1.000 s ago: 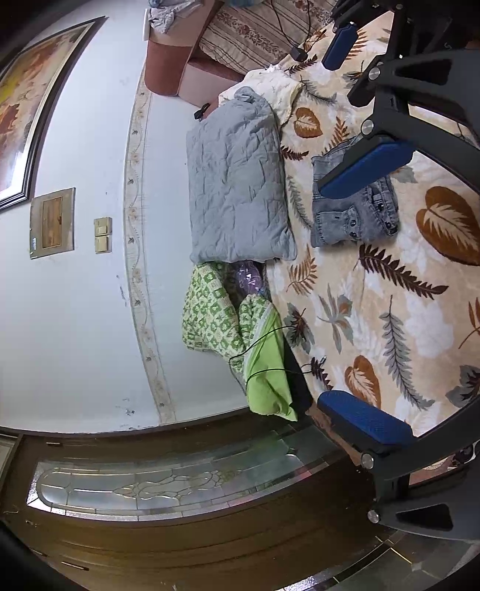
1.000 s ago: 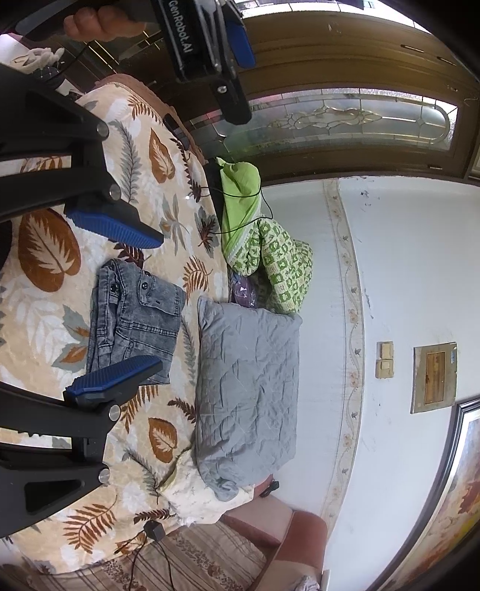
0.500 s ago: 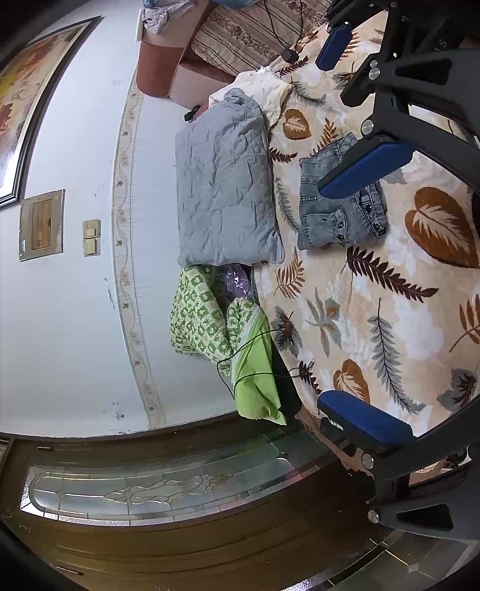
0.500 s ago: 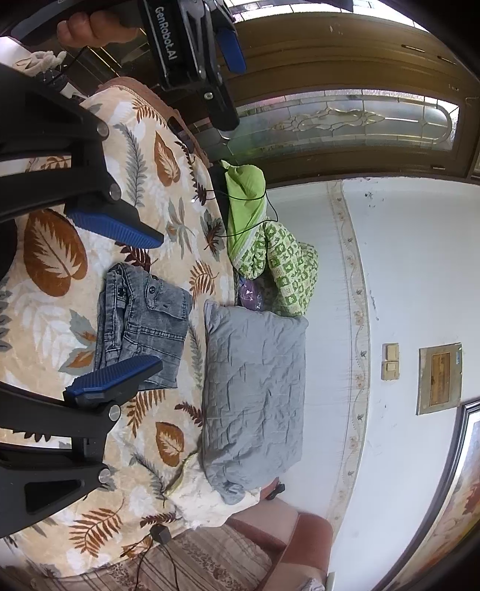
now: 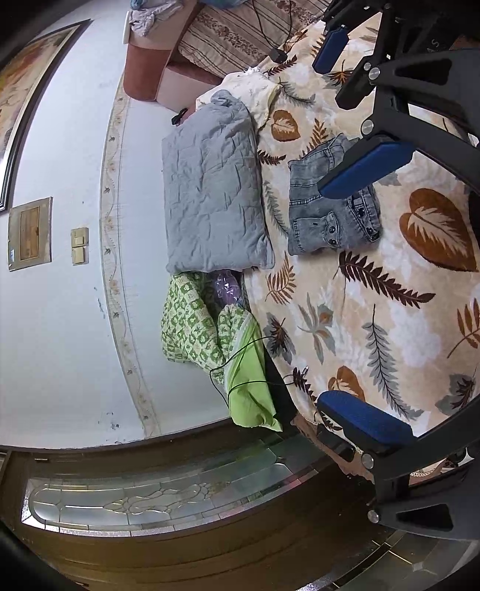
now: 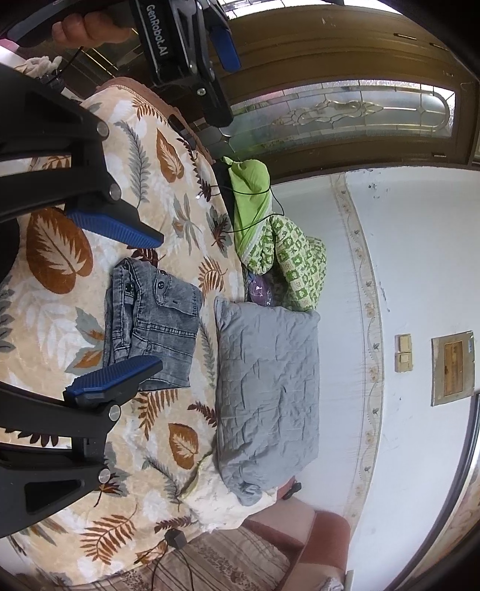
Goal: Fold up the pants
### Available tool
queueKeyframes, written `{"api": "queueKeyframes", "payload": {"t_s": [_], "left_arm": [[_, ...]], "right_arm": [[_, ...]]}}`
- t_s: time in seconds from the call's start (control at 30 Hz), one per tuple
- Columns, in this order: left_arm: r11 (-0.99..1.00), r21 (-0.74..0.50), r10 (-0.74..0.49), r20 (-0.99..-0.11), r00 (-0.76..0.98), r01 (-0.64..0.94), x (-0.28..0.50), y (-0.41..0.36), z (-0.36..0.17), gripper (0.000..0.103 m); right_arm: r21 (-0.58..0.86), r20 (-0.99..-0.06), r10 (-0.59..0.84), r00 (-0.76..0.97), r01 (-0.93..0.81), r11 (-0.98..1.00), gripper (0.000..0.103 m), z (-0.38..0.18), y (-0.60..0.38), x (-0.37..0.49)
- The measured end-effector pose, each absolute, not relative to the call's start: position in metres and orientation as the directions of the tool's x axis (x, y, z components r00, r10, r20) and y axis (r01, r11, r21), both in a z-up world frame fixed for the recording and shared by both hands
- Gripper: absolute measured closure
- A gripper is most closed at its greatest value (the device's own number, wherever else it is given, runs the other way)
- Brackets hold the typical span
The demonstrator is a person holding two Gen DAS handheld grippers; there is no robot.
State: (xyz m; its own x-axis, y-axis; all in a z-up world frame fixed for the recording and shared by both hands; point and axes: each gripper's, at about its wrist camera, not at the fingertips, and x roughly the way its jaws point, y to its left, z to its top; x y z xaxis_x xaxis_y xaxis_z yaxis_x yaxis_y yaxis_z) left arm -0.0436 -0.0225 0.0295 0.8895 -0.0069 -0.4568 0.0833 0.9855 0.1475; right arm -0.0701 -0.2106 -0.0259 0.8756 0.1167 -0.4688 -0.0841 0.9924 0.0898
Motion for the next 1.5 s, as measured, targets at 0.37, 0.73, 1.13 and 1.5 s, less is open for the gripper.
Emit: {"api": "queueKeyframes", "payload": {"t_s": [0.37, 0.73, 1.13, 1.5], "left_arm": [[0.984, 0.149, -0.014, -0.477, 0.879, 0.096, -0.036, -0.027, 0.023, 0.000], [0.986, 0.130, -0.024, -0.488, 0.872, 0.100, -0.029, -0.021, 0.019, 0.000], [0.993, 0.087, -0.033, -0.482, 0.876, 0.086, -0.027, 0.001, 0.022, 0.000], [0.998, 0.036, -0.027, -0.482, 0.876, 0.051, -0.024, 0.032, 0.016, 0.000]], "right_arm": [[0.109, -0.491, 0.123, 0.863, -0.079, 0.991, 0.039, -0.035, -0.217, -0.059], [0.100, -0.502, 0.118, 0.857, -0.078, 0.992, 0.039, -0.036, -0.214, -0.052], [0.059, -0.506, 0.114, 0.855, -0.098, 0.993, 0.039, -0.029, -0.193, -0.049], [0.007, -0.514, 0.099, 0.852, -0.112, 0.994, 0.039, -0.023, -0.167, -0.048]]}}
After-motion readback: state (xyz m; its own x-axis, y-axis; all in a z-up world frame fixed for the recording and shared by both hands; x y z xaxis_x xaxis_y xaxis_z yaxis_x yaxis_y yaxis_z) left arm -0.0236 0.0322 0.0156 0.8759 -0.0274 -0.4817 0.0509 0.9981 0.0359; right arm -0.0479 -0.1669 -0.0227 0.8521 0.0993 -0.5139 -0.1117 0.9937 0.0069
